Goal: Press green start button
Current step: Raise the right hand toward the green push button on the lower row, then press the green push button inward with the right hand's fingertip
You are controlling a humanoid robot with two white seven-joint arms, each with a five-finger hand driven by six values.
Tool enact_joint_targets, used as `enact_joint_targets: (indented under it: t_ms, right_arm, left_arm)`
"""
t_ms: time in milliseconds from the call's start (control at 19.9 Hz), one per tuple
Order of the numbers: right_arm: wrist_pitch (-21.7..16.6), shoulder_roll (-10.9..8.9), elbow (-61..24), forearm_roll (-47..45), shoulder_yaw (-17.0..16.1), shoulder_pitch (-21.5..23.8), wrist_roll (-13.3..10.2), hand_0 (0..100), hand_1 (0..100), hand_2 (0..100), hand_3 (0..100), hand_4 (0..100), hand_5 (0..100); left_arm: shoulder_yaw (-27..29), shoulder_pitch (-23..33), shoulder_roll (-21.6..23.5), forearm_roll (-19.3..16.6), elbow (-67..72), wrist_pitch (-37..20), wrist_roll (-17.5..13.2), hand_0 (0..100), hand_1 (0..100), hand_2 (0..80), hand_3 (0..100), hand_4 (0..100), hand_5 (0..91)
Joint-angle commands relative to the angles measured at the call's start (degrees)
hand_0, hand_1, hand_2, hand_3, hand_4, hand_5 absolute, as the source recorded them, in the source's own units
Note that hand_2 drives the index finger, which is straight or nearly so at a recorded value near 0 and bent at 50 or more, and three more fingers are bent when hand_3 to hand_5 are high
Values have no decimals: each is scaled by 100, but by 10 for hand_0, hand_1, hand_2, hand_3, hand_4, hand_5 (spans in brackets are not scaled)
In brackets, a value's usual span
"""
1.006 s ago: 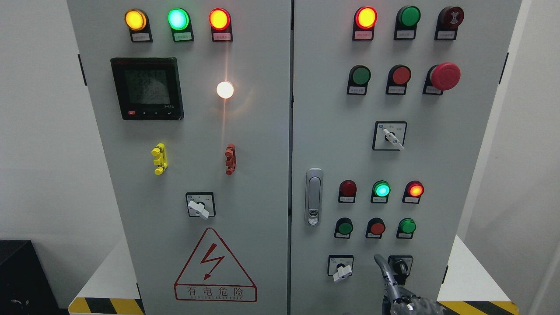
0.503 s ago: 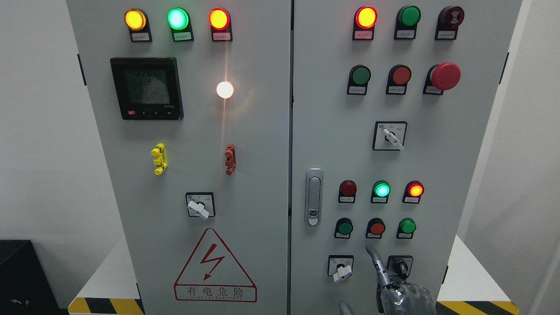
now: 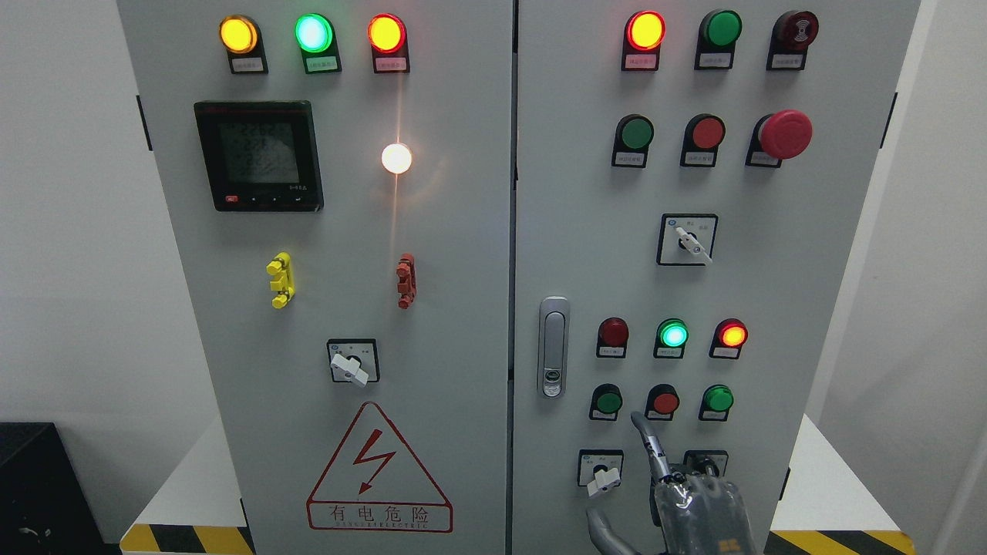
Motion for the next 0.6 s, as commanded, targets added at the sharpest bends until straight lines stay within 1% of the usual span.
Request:
enact_joint_targets:
  t_ms: [0, 553]
  right_arm:
    - [9, 14, 486, 14, 236, -203, 5, 256, 360, 0, 990, 909, 1000]
    - [114, 14, 723, 14, 236, -406, 5, 261, 359, 0, 991, 908, 1000]
  left_arm:
    - [0, -132, -1, 0, -158, 2, -4, 120, 556, 0, 0, 0, 0]
    - [0, -132, -1, 0, -158, 2, -4, 120, 556, 0, 0, 0, 0]
